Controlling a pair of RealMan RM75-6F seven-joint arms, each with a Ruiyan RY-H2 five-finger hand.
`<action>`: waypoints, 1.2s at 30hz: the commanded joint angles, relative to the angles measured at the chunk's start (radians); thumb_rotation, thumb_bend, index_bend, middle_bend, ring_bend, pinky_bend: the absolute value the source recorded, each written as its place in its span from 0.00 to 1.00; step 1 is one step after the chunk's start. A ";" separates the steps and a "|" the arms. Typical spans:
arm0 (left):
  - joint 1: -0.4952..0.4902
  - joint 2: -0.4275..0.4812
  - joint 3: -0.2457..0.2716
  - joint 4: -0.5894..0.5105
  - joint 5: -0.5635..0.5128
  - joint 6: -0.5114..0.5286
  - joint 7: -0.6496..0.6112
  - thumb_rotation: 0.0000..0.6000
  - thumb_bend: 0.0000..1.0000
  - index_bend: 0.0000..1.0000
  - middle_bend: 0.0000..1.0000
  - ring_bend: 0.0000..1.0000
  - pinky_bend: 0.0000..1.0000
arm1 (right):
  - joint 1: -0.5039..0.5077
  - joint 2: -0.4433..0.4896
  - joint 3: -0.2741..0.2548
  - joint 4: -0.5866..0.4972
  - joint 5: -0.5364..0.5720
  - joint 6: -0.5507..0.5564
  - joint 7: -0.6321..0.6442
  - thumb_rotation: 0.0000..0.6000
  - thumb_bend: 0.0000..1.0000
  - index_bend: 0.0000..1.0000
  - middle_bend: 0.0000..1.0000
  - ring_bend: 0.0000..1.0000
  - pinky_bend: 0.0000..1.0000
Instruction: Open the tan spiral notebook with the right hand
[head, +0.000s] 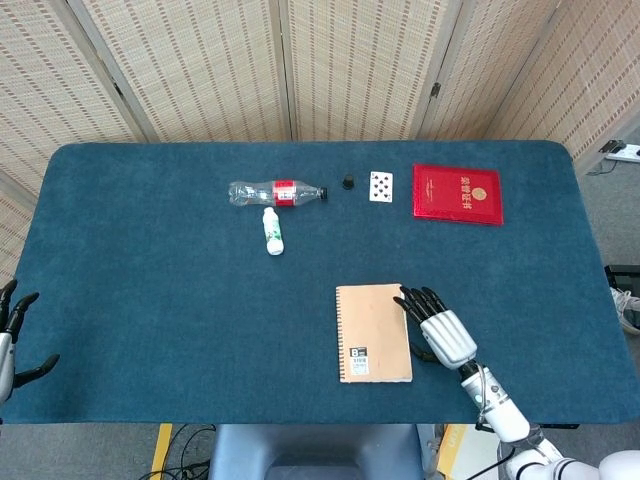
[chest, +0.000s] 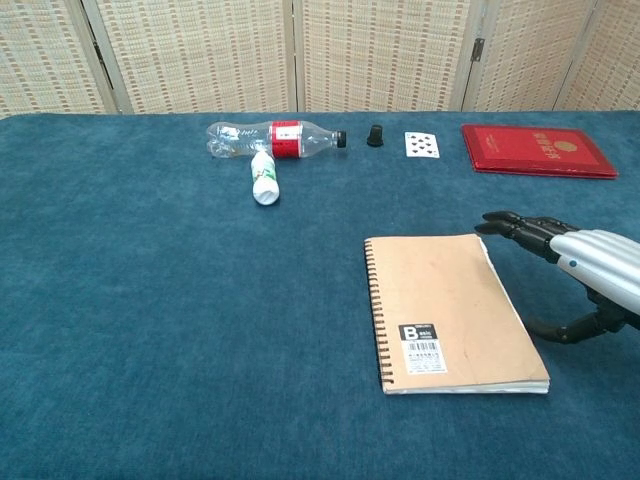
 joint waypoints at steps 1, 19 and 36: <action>0.003 0.000 -0.004 -0.001 -0.002 0.008 0.001 1.00 0.12 0.19 0.05 0.07 0.15 | 0.004 -0.033 0.008 0.042 -0.014 0.045 0.048 1.00 0.37 0.00 0.00 0.00 0.00; 0.078 0.020 -0.063 -0.063 -0.066 0.143 -0.040 1.00 0.12 0.17 0.05 0.07 0.15 | 0.245 -0.200 0.142 0.084 -0.038 0.017 0.034 1.00 0.36 0.00 0.00 0.00 0.00; 0.122 0.074 -0.112 -0.053 -0.111 0.164 -0.220 1.00 0.12 0.17 0.05 0.07 0.15 | 0.486 -0.375 0.219 0.220 0.034 -0.165 0.011 1.00 0.29 0.00 0.00 0.00 0.00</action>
